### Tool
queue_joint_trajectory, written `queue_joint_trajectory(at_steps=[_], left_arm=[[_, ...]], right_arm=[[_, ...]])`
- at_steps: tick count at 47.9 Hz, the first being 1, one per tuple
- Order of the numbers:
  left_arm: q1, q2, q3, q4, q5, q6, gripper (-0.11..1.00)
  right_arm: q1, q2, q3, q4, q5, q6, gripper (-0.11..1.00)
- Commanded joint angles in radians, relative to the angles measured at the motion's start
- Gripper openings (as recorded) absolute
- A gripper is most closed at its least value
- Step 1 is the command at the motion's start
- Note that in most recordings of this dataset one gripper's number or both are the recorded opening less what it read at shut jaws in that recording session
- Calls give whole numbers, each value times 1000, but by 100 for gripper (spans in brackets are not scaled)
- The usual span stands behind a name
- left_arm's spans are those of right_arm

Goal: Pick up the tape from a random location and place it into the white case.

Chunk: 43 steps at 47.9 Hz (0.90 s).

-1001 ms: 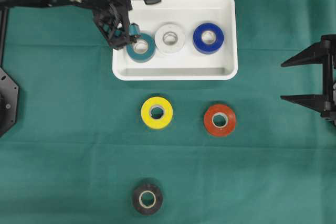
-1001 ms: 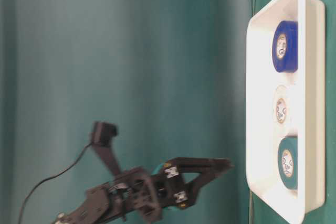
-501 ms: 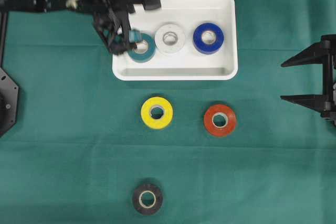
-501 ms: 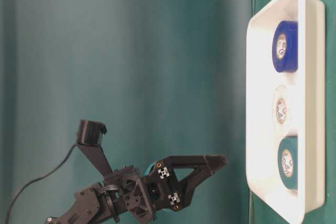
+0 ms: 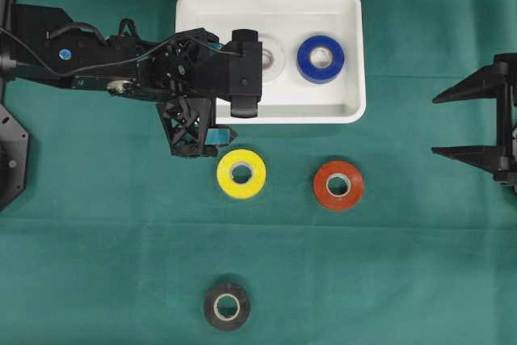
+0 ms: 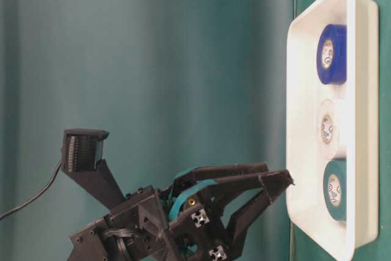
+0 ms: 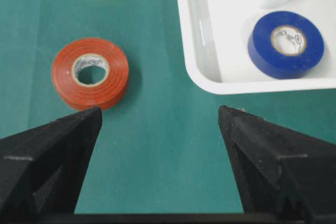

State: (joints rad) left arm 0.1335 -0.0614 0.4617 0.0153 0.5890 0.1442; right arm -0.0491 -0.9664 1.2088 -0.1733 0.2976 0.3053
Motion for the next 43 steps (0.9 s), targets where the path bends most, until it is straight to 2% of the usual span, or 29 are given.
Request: queue_joint_trajectory(at_steps=[1, 13, 29, 43], left_arm=[[-3, -40, -5, -2, -8, -2, 89], [-17, -138, 61, -2, -49, -2, 89], [-29, -353, 282, -8, -328, -3, 89], [-29, -512, 397, -8, -397, -3, 89]], right_arm=[[2, 8, -28, -2, -3, 3, 87], [2, 3, -41, -2, 14, 2, 87], [3, -17, -66, -3, 26, -3, 87], [2, -52, -94, -28, 26, -3, 87]])
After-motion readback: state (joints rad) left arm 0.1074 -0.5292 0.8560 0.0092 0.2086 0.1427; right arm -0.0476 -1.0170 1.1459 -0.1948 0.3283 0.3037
